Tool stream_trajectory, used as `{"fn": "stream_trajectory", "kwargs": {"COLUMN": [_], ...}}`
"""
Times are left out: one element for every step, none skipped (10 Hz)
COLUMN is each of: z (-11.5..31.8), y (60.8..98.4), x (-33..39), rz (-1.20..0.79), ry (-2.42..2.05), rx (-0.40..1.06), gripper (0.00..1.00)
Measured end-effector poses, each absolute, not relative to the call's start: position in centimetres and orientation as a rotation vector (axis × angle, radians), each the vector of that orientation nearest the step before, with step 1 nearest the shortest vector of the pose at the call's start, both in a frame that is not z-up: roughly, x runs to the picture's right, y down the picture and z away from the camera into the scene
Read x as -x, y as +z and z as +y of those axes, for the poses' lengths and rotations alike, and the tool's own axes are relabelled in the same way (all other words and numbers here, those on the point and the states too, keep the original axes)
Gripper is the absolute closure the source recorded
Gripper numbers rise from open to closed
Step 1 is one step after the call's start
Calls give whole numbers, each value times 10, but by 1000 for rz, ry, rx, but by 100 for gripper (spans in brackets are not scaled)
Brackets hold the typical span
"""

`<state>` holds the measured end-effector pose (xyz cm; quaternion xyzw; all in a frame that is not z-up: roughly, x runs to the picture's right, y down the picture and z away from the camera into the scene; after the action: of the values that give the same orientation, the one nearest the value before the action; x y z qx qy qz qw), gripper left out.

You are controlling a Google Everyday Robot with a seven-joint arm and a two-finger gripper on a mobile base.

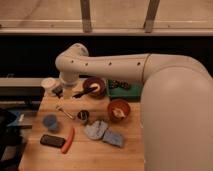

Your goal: Place brush in plastic cup

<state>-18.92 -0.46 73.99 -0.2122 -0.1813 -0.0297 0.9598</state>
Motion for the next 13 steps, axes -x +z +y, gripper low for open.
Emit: {"fn": "stream_trajectory", "kwargs": {"z": [-6,-5,-2,1,6,8,11,15,20,26,33,42,51], "y": [740,743,751,759,768,775,782,784,787,789,789,788,787], "x": [188,188,196,207,221,231,241,248,253,254,260,266,272], "rz": [-367,-369,-379,-392,-409,-421,-431,-441,-449,-458,-471,-483,-498], "ry": [-58,-58,-56,-55,-50,-46,-40,-36,-26,-15,-4,3,12], "rx": [429,437,452,468,489,506,522,537,553,567,583,599,614], "gripper": [100,100,100,100,100,100,100,100,100,100,100,100,100]}}
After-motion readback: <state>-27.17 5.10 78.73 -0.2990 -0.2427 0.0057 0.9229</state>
